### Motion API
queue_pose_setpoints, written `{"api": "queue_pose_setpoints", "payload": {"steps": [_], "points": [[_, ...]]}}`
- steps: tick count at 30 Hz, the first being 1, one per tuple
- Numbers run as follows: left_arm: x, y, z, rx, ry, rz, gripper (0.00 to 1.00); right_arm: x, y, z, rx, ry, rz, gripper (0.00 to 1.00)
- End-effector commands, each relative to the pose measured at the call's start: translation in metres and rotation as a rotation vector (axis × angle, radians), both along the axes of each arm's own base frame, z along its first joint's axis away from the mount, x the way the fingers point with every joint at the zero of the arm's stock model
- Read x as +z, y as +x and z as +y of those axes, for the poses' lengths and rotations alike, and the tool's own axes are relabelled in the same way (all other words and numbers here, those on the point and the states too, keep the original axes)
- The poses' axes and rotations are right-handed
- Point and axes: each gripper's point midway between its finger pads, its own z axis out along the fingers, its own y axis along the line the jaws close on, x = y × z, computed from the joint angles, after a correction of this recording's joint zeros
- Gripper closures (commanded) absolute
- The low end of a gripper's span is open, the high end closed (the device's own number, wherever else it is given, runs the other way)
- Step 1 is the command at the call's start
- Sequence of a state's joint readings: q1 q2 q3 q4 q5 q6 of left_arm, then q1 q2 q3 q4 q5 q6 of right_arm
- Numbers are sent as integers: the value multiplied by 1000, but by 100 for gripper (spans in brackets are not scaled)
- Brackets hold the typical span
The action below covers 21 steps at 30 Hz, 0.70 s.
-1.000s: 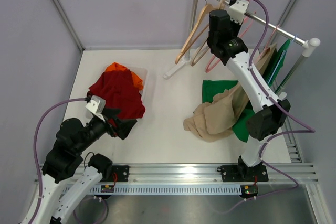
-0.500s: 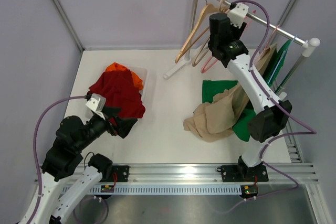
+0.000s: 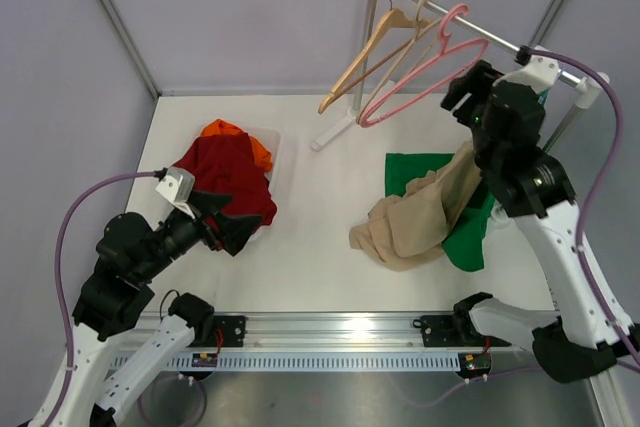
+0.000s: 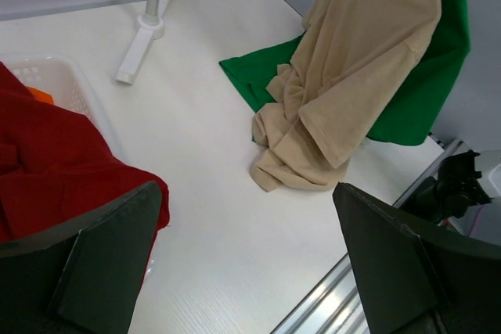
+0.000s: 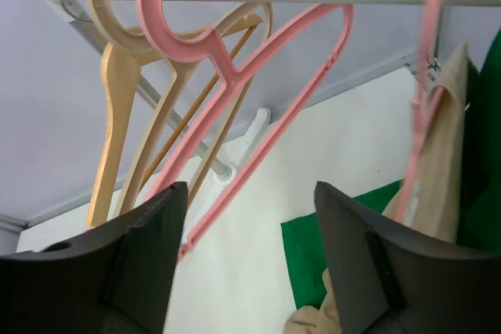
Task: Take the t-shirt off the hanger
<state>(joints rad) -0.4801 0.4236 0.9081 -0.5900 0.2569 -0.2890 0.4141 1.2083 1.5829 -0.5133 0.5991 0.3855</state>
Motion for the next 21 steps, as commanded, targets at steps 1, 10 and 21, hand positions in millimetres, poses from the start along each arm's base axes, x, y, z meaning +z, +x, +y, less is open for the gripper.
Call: {"api": "queue_pose_setpoints", "payload": {"steps": [1,10,21], "points": [[35,-15,-17,-114,-99,-57,1,-2,-31,0,76,31,-21,31],[6,6,-44,-150,-172,87,3,-43,-59,-39,-25,1,98,48],[-35,-8,-116,-209,-32,142,4,-51,-30,-51,18,143,56,58]]}}
